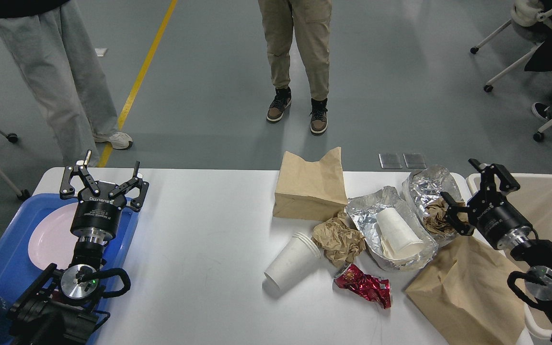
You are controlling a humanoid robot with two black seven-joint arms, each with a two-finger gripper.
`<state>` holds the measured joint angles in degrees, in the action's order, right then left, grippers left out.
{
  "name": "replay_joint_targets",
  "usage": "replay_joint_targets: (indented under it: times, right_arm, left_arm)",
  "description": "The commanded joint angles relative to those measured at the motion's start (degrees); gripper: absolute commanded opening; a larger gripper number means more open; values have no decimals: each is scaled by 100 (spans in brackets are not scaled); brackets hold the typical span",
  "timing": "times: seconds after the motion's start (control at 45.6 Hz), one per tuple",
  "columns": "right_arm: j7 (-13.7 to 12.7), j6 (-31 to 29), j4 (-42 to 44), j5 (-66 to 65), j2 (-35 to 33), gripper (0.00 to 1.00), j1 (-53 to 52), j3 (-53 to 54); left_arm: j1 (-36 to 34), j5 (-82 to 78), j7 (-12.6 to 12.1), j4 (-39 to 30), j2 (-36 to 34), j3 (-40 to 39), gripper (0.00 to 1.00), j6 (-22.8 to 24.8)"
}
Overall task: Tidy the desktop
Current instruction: 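Lift the right gripper up and away from the bin edge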
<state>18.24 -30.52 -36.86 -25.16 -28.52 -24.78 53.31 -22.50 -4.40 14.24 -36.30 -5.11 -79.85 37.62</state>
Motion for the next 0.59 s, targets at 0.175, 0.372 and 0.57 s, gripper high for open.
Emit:
replay_joint_targets:
  times: [0.175, 0.372, 0.57]
  right_arm:
    - [-40, -77, -567, 2, -1639, 100, -2678, -4869]
    - [-49, -1138, -734, 2, -1736, 100, -5430, -8360]
    - [-92, -2326, -1305, -25, -1140, 100, -7346, -10276]
  left_arm:
    - [0, 1, 0, 0, 1, -4, 96, 0]
    - [0, 1, 0, 0, 1, 4, 96, 0]
    - [0, 1, 0, 0, 1, -4, 96, 0]
